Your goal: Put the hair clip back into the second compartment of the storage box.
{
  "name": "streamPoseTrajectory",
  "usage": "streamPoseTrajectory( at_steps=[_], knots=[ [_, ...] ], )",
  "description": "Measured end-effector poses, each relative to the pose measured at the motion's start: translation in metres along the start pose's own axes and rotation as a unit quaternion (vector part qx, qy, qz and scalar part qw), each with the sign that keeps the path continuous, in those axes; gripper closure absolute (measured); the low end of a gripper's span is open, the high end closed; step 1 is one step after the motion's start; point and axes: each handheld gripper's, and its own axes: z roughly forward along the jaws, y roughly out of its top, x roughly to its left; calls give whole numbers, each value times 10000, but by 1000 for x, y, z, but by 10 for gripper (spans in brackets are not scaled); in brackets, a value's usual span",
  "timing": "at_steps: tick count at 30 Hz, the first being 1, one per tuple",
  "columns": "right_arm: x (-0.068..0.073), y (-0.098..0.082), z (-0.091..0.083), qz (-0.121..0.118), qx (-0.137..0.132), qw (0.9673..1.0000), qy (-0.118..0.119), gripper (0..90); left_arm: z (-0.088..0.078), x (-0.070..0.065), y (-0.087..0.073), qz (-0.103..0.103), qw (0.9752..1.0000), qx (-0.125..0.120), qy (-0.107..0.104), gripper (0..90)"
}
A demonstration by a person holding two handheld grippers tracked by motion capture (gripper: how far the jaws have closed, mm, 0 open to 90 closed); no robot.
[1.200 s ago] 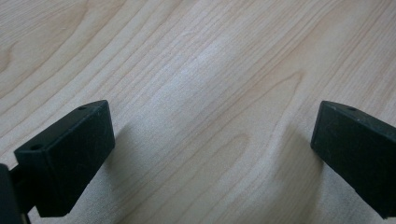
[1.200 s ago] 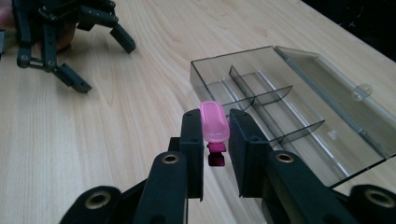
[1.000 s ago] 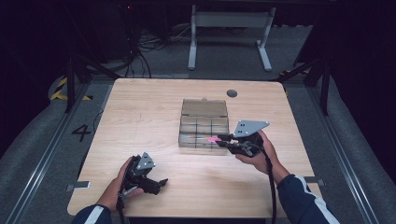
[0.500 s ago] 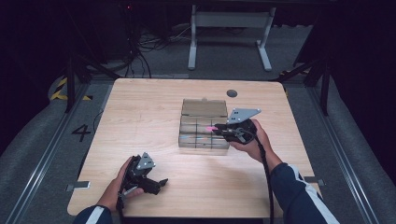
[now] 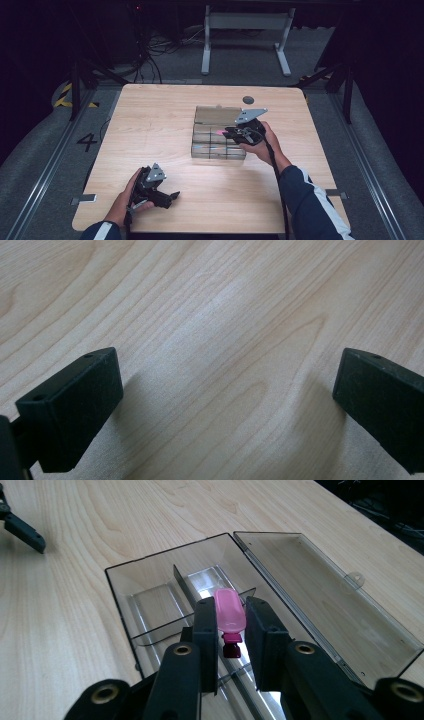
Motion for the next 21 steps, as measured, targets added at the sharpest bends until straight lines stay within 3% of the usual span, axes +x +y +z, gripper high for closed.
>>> streamPoseTrajectory(
  at_steps=[7,9,21],
  knots=[
    [-5,-2,16,22,161,9999,14,767,0,0,0,-16,10000,-4,5,2],
    [-9,-6,28,65,315,9995,6,767,0,0,0,-30,10000,-9,5,2],
    [-9,-10,48,49,688,9976,-22,765,0,-1,0,-33,10000,-3,15,2]
  ],
)
